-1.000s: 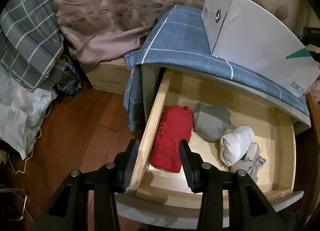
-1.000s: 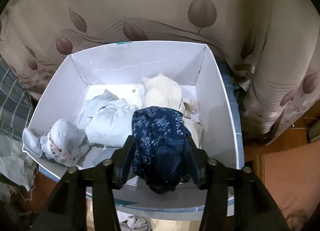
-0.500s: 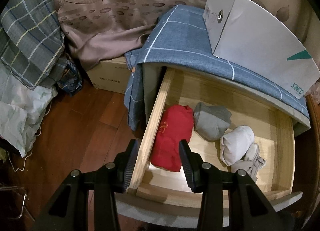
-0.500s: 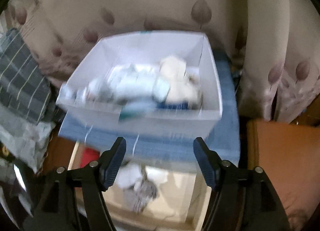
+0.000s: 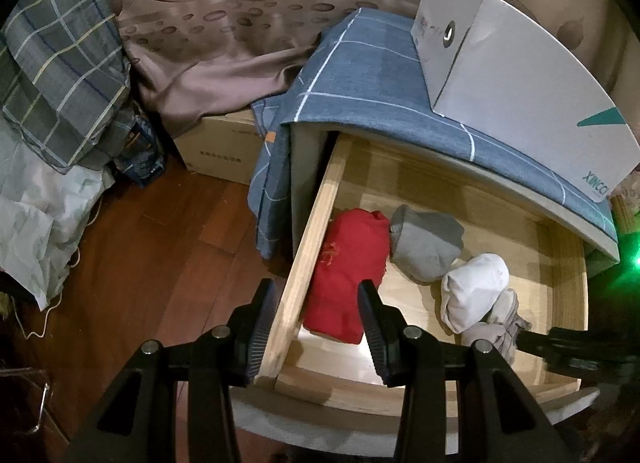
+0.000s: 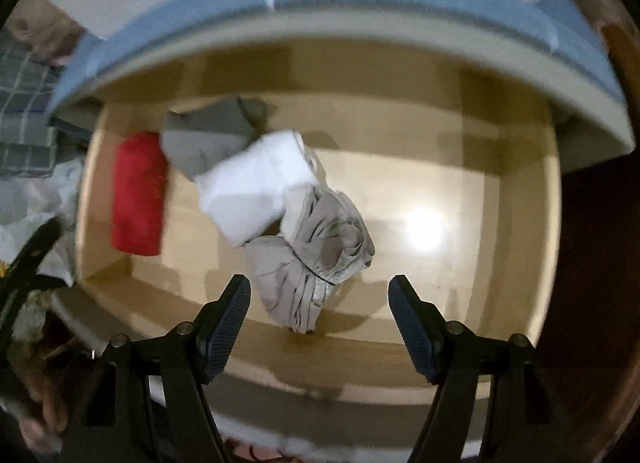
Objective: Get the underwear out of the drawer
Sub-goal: 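Move the empty right tool back into the drawer toward taupe underwear, then grasp the rolled taupe patterned underwear with the right tool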
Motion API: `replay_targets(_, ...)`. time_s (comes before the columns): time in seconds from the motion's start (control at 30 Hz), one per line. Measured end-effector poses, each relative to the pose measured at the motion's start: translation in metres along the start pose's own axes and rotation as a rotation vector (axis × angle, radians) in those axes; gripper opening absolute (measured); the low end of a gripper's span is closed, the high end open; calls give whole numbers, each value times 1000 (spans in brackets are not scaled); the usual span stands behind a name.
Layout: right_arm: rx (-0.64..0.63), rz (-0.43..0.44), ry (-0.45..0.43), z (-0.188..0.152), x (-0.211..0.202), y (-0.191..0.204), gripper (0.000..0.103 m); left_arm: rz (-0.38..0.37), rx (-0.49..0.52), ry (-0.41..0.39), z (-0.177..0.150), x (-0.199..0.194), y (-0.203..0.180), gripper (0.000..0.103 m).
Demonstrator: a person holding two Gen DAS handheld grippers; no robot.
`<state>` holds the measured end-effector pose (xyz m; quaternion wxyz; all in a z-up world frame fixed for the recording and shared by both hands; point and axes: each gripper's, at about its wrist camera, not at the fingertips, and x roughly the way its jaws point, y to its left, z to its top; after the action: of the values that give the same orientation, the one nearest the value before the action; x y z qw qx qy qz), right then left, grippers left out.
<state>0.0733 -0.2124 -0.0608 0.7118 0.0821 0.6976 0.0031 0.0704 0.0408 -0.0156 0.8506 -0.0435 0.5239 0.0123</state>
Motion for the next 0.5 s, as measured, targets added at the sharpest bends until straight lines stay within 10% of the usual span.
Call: replay_targets(0.5,234,32,60,18,54,-3,69,-11,-10,5,0,3,3,43)
